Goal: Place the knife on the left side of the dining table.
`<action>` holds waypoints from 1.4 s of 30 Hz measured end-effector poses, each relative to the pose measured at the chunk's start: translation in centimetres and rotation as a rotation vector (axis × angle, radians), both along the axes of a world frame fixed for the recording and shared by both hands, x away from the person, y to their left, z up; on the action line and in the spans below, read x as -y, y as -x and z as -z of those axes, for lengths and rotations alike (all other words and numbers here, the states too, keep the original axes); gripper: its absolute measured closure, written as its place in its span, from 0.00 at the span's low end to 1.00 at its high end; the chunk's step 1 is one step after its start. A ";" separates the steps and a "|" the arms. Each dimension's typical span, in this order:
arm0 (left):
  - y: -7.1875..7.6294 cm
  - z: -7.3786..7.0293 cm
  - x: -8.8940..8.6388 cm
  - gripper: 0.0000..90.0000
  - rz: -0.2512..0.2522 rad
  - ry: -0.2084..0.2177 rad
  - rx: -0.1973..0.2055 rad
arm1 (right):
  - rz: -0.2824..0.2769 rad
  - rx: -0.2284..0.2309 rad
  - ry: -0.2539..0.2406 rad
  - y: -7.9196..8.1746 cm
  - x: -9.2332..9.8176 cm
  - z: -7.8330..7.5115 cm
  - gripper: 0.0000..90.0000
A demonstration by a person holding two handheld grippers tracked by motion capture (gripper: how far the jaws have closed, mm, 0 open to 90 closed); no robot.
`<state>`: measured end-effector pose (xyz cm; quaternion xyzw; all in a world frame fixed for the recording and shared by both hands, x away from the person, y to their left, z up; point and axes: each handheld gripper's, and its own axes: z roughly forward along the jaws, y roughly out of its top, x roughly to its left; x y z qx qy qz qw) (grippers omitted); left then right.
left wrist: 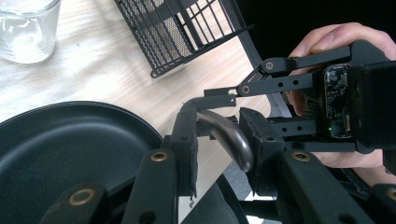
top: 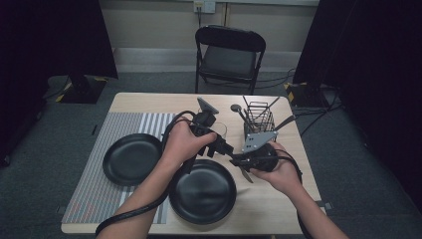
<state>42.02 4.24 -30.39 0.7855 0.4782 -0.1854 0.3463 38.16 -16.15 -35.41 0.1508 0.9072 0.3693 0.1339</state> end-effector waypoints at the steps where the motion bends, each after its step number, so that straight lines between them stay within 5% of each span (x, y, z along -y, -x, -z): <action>1: 0.0 0.0 0.0 0.76 -0.001 -0.001 0.001 | -0.001 0.002 0.000 0.0 0.0 0.0 0.90; 12: -0.2 0.3 -0.1 0.81 -0.015 0.004 -0.045 | -0.008 0.038 0.033 0.3 -0.7 -0.1 0.90; 42: -0.1 -0.2 -0.7 0.90 -0.046 -0.045 -0.048 | -0.018 0.059 0.051 0.5 -0.9 0.2 0.89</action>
